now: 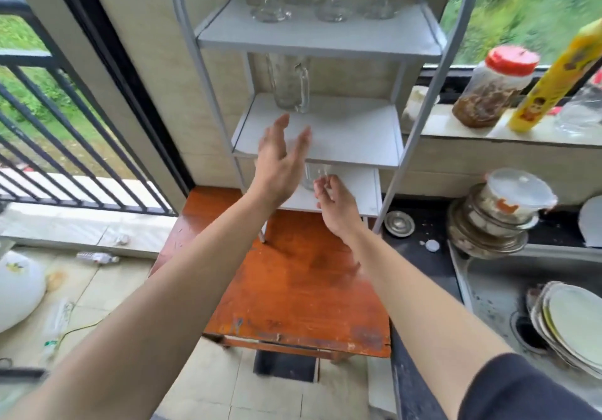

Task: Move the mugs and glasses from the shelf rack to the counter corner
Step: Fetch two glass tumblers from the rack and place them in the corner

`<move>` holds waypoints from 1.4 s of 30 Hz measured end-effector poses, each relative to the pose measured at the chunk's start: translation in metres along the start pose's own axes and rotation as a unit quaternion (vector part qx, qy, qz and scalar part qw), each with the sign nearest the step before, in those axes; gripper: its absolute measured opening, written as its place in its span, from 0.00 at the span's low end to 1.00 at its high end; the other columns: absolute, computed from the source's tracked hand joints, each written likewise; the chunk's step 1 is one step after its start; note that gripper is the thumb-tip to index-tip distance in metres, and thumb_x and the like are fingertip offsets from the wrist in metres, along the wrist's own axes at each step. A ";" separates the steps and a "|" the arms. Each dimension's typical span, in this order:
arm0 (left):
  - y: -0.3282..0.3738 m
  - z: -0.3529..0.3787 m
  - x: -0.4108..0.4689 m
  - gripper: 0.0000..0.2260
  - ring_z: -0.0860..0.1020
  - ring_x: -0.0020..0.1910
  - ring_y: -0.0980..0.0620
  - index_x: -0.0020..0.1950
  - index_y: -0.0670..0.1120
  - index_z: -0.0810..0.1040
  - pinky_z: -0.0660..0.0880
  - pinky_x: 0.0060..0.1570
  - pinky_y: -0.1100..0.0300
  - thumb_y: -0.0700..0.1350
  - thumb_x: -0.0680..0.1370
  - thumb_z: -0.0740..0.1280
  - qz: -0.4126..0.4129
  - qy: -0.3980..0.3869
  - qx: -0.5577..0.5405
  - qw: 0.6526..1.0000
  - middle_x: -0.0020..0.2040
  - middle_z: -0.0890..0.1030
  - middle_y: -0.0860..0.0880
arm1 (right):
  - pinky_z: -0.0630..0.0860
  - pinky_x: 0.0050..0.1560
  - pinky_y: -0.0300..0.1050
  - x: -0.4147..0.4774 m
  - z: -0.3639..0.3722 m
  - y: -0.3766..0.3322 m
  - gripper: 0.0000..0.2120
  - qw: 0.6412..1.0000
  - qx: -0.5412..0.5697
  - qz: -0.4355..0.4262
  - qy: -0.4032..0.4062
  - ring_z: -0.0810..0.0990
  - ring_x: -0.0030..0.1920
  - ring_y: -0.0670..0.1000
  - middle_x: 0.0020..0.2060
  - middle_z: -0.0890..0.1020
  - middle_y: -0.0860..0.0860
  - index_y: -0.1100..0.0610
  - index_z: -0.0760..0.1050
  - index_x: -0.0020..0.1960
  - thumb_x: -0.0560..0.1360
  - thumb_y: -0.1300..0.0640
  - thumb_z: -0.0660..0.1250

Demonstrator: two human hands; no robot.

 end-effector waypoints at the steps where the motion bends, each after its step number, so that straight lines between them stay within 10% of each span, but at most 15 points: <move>1: 0.001 0.006 0.008 0.29 0.62 0.75 0.49 0.77 0.48 0.61 0.59 0.74 0.45 0.60 0.80 0.60 -0.036 0.010 -0.038 0.999 0.76 0.66 0.48 | 0.78 0.58 0.52 -0.006 -0.003 0.003 0.08 1.000 0.001 0.001 -0.003 0.83 0.55 0.56 0.57 0.81 0.53 0.50 0.70 0.54 0.84 0.47 0.57; 7: 0.000 0.015 0.022 0.24 0.68 0.71 0.48 0.75 0.47 0.66 0.64 0.71 0.46 0.55 0.81 0.59 -0.086 0.105 -0.011 0.991 0.72 0.72 0.48 | 0.73 0.37 0.29 -0.035 -0.022 0.018 0.09 0.998 0.040 0.042 0.012 0.84 0.41 0.37 0.50 0.83 0.44 0.44 0.70 0.47 0.84 0.43 0.58; 13: 0.012 0.011 0.028 0.26 0.72 0.68 0.46 0.74 0.48 0.66 0.67 0.60 0.54 0.57 0.79 0.61 -0.064 0.085 0.120 0.987 0.70 0.73 0.47 | 0.80 0.55 0.43 -0.053 -0.039 0.024 0.07 0.992 0.098 0.073 0.013 0.84 0.50 0.45 0.50 0.83 0.49 0.50 0.73 0.52 0.84 0.49 0.60; 23: 0.056 0.017 0.069 0.07 0.77 0.56 0.52 0.55 0.44 0.78 0.72 0.62 0.50 0.40 0.77 0.66 -0.120 0.000 -0.273 0.954 0.53 0.79 0.47 | 0.77 0.63 0.55 -0.078 -0.054 0.025 0.09 0.985 0.125 0.117 0.013 0.81 0.57 0.57 0.52 0.83 0.55 0.53 0.76 0.51 0.78 0.48 0.65; 26: 0.054 0.011 0.064 0.03 0.72 0.35 0.53 0.48 0.46 0.74 0.74 0.60 0.49 0.41 0.77 0.67 -0.130 0.011 -0.340 0.931 0.36 0.70 0.50 | 0.75 0.65 0.61 -0.089 -0.056 0.027 0.18 0.982 0.139 0.123 0.025 0.80 0.58 0.61 0.55 0.82 0.59 0.57 0.76 0.52 0.74 0.43 0.66; 42: 0.008 0.038 -0.128 0.13 0.65 0.32 0.55 0.44 0.54 0.84 0.71 0.40 0.58 0.62 0.74 0.67 -0.124 0.110 -0.433 0.886 0.31 0.63 0.53 | 0.79 0.55 0.47 -0.183 -0.069 0.054 0.19 0.956 0.241 0.115 0.120 0.85 0.48 0.50 0.44 0.86 0.51 0.52 0.82 0.46 0.71 0.36 0.66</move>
Point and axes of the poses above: each hand's wrist, its own x-axis towards the middle knuckle, its own z-axis out of the palm, y = z × x, the point moved 3 cm from there along x, towards the middle knuckle
